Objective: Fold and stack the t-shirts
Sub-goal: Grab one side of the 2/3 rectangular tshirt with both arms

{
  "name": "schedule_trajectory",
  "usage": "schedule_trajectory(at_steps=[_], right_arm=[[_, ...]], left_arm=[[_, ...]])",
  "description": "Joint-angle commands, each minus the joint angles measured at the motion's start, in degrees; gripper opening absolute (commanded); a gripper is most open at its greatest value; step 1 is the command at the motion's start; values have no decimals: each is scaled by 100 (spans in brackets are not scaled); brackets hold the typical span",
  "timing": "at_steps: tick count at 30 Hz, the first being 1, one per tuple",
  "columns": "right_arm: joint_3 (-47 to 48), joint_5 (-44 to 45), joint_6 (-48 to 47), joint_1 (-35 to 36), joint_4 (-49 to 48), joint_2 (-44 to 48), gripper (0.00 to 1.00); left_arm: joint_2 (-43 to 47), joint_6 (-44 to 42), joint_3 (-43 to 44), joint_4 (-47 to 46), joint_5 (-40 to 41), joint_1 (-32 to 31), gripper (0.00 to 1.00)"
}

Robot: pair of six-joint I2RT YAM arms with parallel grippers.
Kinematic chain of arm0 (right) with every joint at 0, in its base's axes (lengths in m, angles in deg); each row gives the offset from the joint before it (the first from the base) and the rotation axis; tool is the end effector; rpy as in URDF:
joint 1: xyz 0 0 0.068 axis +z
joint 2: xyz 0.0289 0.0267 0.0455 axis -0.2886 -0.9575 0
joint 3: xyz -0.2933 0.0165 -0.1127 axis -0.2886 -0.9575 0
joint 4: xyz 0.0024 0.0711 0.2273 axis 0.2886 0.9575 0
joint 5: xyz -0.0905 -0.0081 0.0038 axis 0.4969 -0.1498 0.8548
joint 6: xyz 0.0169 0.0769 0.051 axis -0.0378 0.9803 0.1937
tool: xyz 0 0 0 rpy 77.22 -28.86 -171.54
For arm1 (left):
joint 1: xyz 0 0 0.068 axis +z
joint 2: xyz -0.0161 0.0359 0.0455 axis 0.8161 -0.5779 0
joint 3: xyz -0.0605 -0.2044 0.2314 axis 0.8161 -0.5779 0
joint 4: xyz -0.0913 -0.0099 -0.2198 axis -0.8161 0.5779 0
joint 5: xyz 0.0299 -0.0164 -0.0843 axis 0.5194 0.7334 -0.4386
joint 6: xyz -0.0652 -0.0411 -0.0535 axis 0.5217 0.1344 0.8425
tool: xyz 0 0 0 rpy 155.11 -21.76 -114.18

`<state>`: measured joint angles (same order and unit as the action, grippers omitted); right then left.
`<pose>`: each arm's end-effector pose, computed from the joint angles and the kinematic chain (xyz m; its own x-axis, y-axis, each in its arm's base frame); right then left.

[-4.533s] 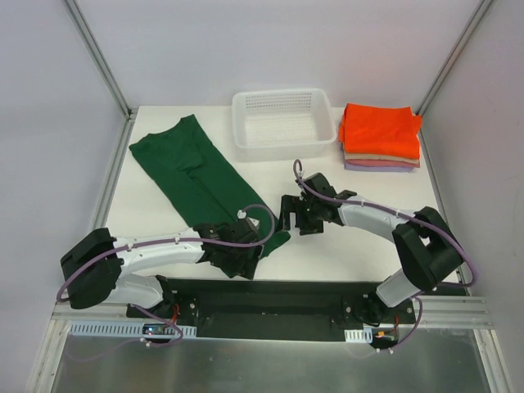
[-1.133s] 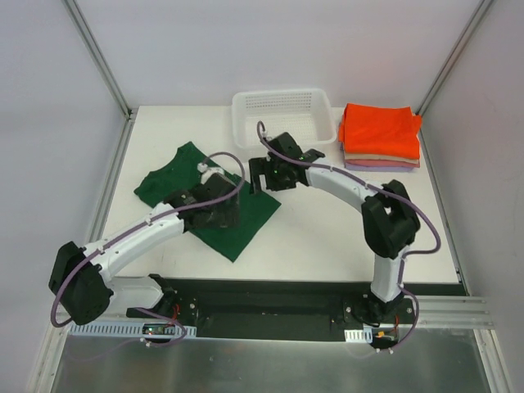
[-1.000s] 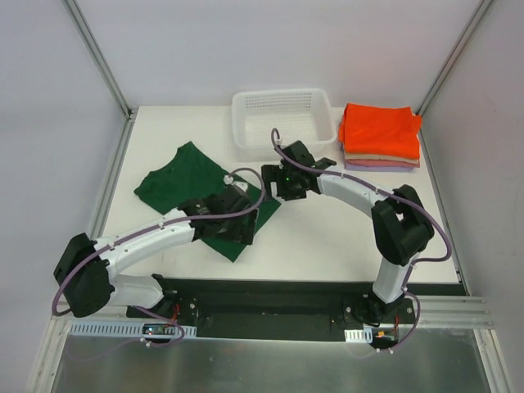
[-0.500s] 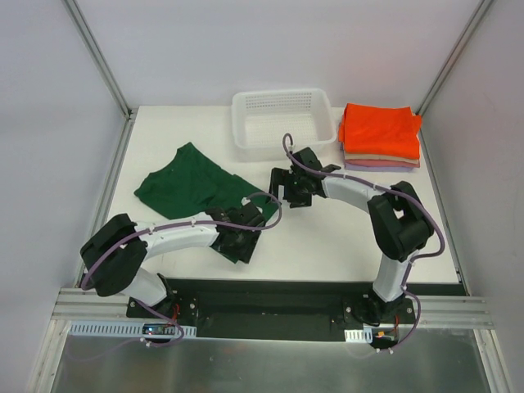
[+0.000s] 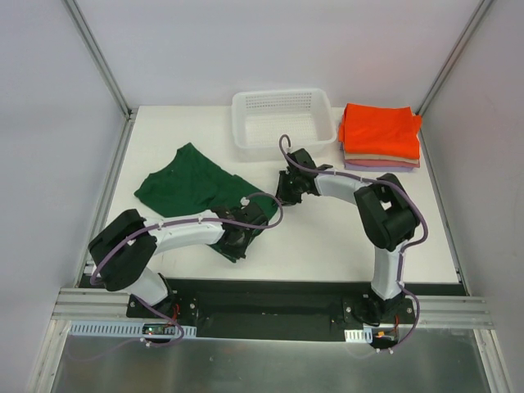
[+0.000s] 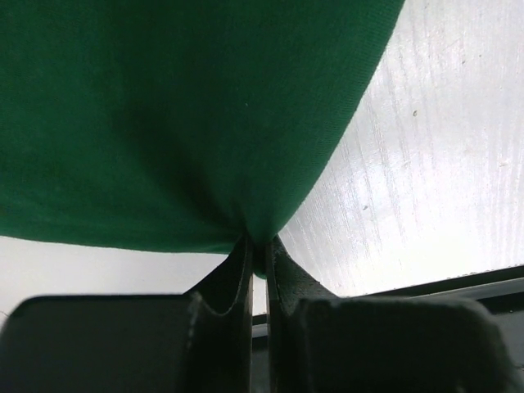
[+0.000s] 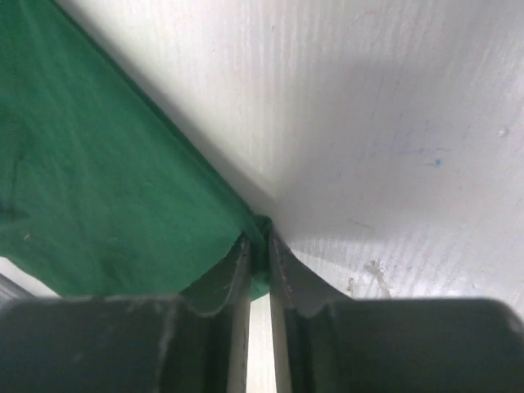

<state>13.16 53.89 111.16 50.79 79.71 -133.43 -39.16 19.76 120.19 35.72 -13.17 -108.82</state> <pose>0.3512 0.2620 0.1778 -0.8450 -0.1466 -0.5142 -0.3899 0.8270 0.4050 0.1665 -0.2121 0.1768 -0.8742 0.3424 -0.3444 0.3868 0.9197 -0.0674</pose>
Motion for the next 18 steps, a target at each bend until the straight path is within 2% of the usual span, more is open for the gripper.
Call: schedule_trajectory(at_steps=[1,3,8,13,18], right_arm=[[155,408,22,8,50,-78,6],[155,461,-93,-70,234,140,0],[-415,637,-575,-334,612,1291,0],[-899,1023,-1217,-905,1640,2416,1],[-611,1708,-1788,-1380,2667,3094,1]], left_arm=[[-123,33,-31,-15,80,-159,0],[17,-55,101,-33,-86,-334,0],[308,-187,637,-375,-710,-897,0],[308,-362,1217,-989,-1721,-1310,0],[62,-705,1998,-1140,-1906,-1460,0]])
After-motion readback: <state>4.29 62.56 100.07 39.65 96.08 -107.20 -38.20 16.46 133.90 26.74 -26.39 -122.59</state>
